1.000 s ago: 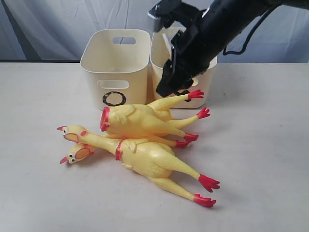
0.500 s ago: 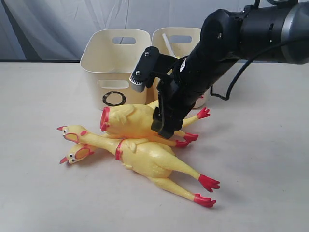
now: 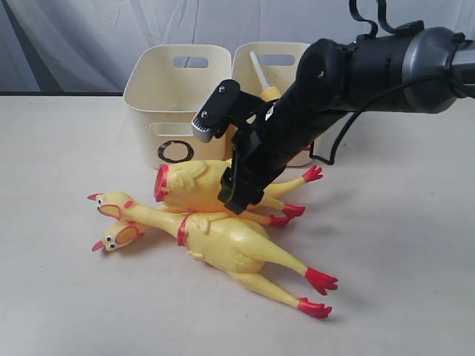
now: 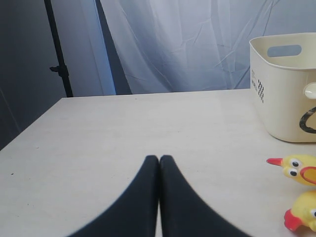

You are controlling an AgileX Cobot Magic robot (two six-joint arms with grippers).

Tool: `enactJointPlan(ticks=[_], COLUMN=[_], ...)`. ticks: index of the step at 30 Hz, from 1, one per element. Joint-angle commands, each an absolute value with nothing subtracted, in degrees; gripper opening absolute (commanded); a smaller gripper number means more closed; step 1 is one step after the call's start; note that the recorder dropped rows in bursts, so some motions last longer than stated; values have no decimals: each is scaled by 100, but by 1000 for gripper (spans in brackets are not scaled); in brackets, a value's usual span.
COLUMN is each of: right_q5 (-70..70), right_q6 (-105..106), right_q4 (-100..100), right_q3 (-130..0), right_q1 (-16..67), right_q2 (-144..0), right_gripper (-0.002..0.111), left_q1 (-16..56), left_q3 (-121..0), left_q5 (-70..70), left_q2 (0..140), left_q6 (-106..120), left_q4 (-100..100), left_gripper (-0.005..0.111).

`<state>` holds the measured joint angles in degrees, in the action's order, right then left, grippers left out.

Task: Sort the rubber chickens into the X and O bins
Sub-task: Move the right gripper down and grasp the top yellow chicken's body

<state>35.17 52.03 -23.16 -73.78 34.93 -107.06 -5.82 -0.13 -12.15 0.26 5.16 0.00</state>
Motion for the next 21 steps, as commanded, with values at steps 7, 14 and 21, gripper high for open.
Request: enactJointPlan(ticks=[7, 14, 21], right_q5=[3510, 3554, 3621], right_q6=[5122, 5122, 5122], right_q4=[-2411, -2411, -2411], right_q3=[-7344, -7344, -7344], right_q1=[3498, 3498, 3498], right_q2=[-10888, -10888, -10888], right_gripper=[59, 27, -1], left_q1=[-555, -555, -555], left_q3=[0, 0, 0], left_q5=[-1171, -1171, -1171], left_q2=[0, 0, 0], left_q6=[515, 515, 515], left_q4=[0, 0, 0], left_gripper=[0, 0, 0])
